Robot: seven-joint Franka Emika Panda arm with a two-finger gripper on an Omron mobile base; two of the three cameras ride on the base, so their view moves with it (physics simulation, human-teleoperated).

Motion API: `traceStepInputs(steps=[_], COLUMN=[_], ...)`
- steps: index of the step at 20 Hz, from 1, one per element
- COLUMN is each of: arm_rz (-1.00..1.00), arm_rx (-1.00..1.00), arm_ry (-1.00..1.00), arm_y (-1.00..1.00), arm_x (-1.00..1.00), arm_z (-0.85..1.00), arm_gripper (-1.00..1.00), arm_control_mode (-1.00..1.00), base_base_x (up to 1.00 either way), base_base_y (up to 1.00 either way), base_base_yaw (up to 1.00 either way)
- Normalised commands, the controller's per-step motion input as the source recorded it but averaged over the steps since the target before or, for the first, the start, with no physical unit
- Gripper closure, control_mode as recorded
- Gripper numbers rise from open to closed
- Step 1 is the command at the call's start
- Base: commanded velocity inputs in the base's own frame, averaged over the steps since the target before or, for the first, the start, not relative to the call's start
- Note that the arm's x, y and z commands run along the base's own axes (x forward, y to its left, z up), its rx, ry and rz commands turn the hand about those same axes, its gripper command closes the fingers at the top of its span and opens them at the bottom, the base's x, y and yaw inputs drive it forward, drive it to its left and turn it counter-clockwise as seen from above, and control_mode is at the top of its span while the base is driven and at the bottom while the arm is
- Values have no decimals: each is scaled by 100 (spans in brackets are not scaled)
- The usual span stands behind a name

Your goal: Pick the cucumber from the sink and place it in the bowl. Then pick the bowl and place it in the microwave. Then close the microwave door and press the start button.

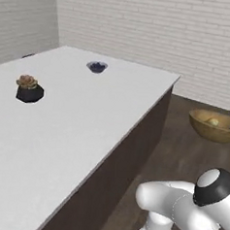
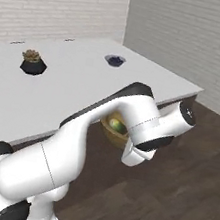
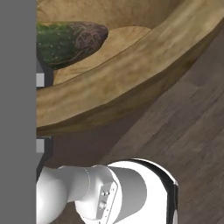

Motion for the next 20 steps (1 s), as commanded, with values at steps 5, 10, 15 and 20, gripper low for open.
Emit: traceStepInputs(steps=[5,10,15,20], arm_rz=[0,0,0,0], arm_rx=[0,0,0,0], arm_ry=[0,0,0,0], arm_y=[0,0,0,0], arm_x=[0,0,0,0], arm_z=[0,0,0,0], arm_gripper=[100,100,100,100], arm_control_mode=[100,100,100,100], base_base_x=[63,85,97,100], base_base_y=[-40,-22,-3,-1], base_base_yaw=[-63,-58,-49,-46])
